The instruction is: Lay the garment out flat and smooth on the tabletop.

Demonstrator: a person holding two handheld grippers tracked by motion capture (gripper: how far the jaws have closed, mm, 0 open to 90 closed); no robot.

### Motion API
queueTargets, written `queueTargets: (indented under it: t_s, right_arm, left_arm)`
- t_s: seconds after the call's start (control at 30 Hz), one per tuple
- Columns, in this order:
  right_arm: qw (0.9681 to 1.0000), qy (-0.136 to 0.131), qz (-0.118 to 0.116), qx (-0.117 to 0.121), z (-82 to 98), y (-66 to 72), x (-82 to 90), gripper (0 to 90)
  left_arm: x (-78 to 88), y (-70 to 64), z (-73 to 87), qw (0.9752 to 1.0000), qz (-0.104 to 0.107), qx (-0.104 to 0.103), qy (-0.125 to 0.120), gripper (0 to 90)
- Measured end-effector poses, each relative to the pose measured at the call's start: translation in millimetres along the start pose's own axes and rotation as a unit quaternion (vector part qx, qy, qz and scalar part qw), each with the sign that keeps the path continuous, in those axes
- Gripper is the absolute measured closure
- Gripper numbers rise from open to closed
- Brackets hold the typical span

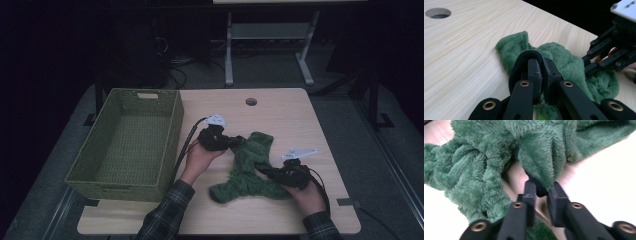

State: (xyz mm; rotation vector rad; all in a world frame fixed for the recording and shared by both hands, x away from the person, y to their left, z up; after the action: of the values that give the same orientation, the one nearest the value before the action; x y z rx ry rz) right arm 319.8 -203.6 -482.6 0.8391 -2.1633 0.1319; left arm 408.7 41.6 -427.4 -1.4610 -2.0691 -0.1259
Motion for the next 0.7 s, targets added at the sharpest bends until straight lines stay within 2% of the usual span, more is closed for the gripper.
queueTargets:
  t_s: [0.2,0.23,0.37,0.43,0.47,0.5,0.57,0.63,0.7]
  right_arm:
    - [0.9993,-0.035,0.009,0.013,-8.2,-7.6,17.5,81.4]
    - [0.9983,-0.052,0.011,0.022,-17.6,-11.0,26.8,81.6]
    - [0.9948,-0.091,0.02,0.043,-41.6,-13.3,42.8,82.1]
    - [0.9933,-0.102,0.017,0.052,-52.4,-14.0,44.8,82.1]
    - [0.9932,-0.102,0.015,0.055,-56.8,-14.1,43.2,82.1]
    - [0.9931,-0.101,0.014,0.057,-60.2,-14.3,39.9,82.1]
    - [0.9941,-0.091,0.01,0.058,-63.1,-17.2,28.9,82.1]
    - [0.9957,-0.075,0.005,0.055,-61.8,-21.2,16.3,82.0]
    - [0.997,-0.061,-0.003,0.046,-58.0,-25.5,4.5,82.0]
  left_arm:
    - [14.8,-0.5,2.0,0.9998,-0.009,0.009,-0.018,85.8]
    - [20.9,-2.2,2.2,0.9995,-0.015,0.01,-0.027,85.9]
    - [30.6,-5.0,4.7,0.9988,-0.03,0.011,-0.037,85.8]
    - [37.2,-7.1,12.1,0.9977,-0.055,0.013,-0.038,85.9]
    - [37.2,-7.1,12.1,0.9977,-0.055,0.013,-0.038,85.9]
    - [37.2,-7.1,20.1,0.9966,-0.073,0.022,-0.029,85.9]
    - [35.3,-5.3,29.4,0.9955,-0.085,0.037,-0.017,85.8]
    - [34.0,-3.9,33.9,0.9952,-0.087,0.042,-0.012,85.9]
    - [26.4,0.3,47.3,0.9938,-0.092,0.062,0.009,85.8]
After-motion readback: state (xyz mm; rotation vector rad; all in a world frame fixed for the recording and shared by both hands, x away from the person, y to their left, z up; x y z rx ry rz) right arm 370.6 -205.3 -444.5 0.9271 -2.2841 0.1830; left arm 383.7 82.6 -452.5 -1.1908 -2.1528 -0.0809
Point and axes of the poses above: each handheld gripper's, and its own axes: x roughly backward along the jaws, z roughly out of its underside, y roughly to its left, the point moved 3 cm from there along -x, roughly forward along the jaws, and after that the axes turned 2 degrees about z, right-handed, at the moved point
